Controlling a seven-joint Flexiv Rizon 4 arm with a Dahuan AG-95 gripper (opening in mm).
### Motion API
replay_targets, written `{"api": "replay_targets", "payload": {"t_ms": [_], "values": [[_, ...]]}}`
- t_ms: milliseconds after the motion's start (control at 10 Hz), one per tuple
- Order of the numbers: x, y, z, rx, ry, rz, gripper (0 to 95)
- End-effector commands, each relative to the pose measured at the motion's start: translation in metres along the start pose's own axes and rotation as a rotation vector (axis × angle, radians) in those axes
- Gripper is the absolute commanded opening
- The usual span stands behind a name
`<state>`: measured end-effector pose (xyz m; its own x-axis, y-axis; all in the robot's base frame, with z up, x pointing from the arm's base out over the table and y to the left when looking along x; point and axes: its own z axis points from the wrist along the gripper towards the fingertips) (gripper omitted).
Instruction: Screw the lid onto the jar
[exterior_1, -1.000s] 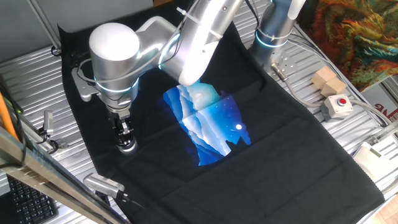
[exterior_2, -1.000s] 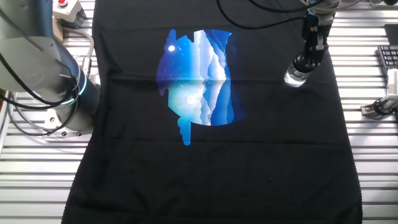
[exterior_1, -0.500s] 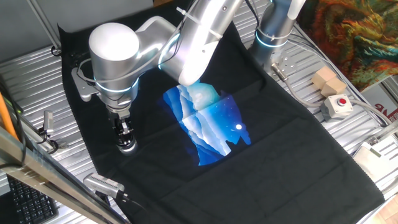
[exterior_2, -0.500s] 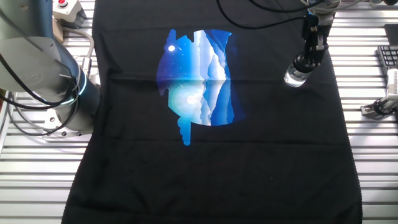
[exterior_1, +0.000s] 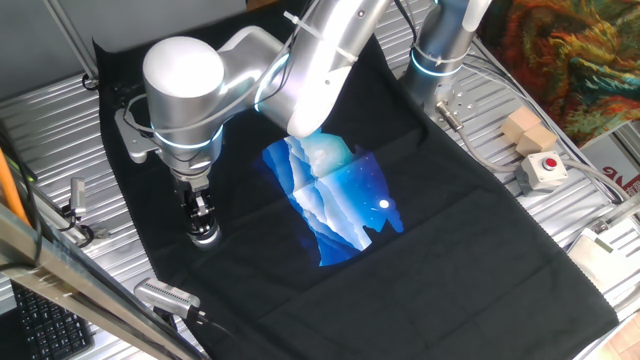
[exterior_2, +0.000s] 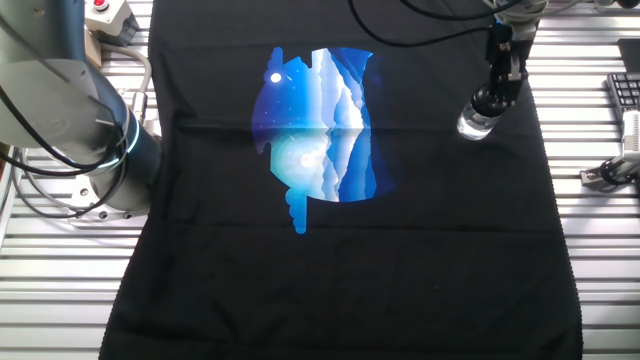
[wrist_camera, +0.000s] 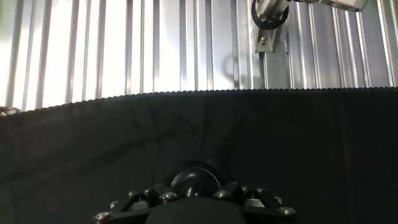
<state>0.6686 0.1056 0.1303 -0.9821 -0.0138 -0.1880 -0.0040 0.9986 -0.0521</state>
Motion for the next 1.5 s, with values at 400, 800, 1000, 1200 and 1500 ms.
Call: {"api": "replay_targets", "payload": {"t_ms": [400, 800, 1000, 1200, 1500], "values": [[0.0, 0.0, 0.0, 0.0, 0.001, 0.0, 57.0], [-0.022, 0.03, -0.02, -0.126, 0.061, -0.462, 57.0], [-0.022, 0.03, -0.02, -0.127, 0.059, -0.47, 57.0], [-0.023, 0.029, -0.021, -0.13, 0.058, -0.482, 57.0], [-0.029, 0.026, -0.028, -0.126, 0.069, -0.5, 57.0]]}}
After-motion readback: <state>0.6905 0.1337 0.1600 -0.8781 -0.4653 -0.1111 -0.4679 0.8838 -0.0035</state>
